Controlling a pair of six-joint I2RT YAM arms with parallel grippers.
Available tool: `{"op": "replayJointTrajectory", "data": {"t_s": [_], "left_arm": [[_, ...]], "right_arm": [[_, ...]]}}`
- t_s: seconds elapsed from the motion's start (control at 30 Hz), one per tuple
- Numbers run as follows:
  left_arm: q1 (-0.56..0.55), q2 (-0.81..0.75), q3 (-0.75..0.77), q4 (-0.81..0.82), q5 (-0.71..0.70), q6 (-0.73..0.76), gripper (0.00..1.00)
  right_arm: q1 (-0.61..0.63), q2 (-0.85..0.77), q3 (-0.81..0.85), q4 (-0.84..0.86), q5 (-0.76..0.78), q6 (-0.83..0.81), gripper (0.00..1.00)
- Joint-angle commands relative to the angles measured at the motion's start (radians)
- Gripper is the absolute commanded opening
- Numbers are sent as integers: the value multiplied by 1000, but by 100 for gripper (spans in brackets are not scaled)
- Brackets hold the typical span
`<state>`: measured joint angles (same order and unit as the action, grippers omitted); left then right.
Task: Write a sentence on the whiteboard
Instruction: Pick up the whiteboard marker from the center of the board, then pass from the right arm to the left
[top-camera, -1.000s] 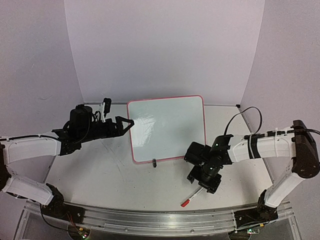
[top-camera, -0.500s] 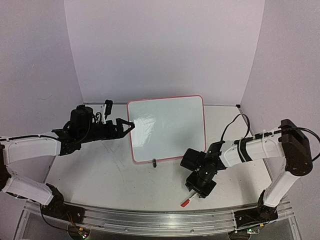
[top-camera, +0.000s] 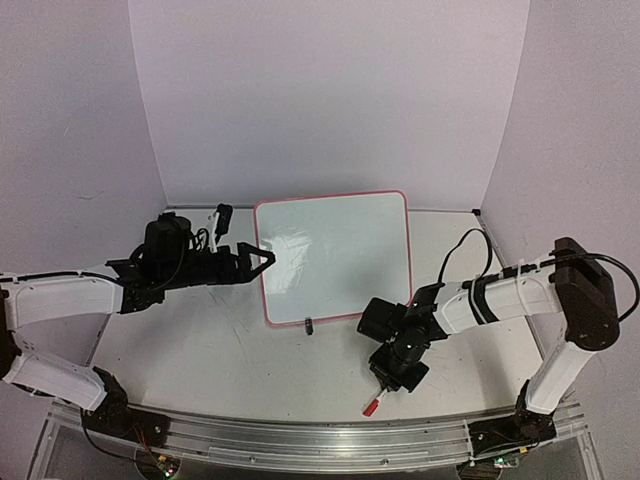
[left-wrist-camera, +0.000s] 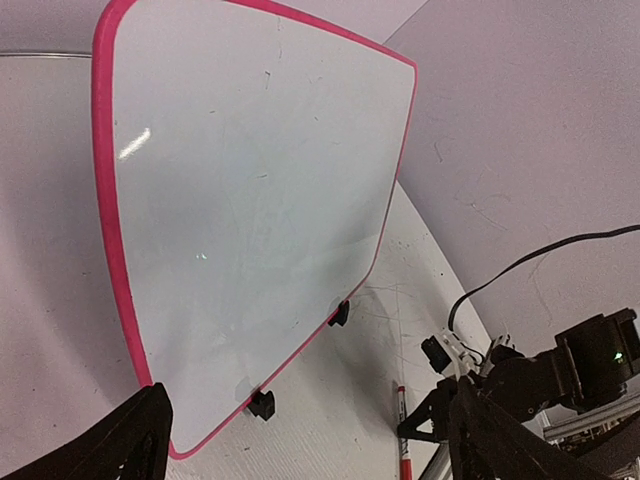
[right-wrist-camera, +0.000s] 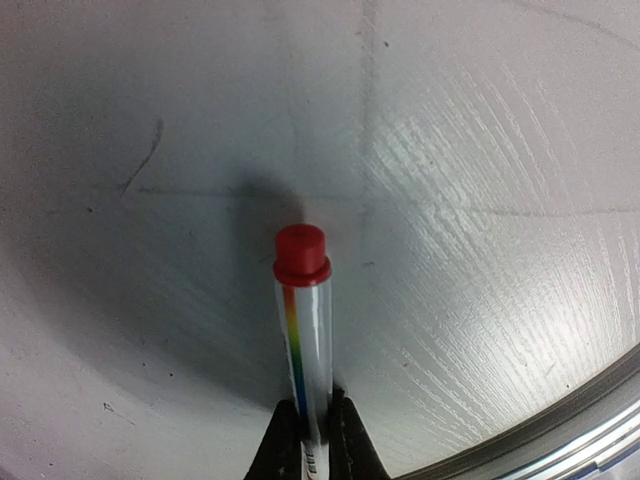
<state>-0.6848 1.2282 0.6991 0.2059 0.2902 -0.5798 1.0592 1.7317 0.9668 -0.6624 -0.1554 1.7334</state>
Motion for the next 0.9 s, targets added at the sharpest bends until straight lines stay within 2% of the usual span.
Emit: {"op": "replayJointTrajectory", "data": {"t_s": [0.0, 0.2, 0.37, 0.47, 0.57, 0.7, 0.87], "left_arm": [[-43, 12, 46, -1, -15, -16, 96], [-122, 66, 65, 1, -61, -17, 94], [-178, 123, 96, 5, -73, -11, 93], [-210, 154, 109, 17, -76, 6, 93], [-226, 178, 105, 57, -59, 1, 94], [-229, 192, 59, 204, 43, -47, 95], [-245, 200, 10, 365, 144, -78, 96]], "right_arm": [[3, -14, 7, 18, 80, -15, 0], [4, -178, -41, 98, 279, -143, 0], [4, -367, -117, 329, 446, -565, 0], [5, -498, -232, 639, 422, -856, 0], [4, -562, -320, 879, 395, -1039, 0], [3, -547, -367, 1120, 311, -1150, 0], [5, -482, -374, 1345, 186, -1166, 0]]}}
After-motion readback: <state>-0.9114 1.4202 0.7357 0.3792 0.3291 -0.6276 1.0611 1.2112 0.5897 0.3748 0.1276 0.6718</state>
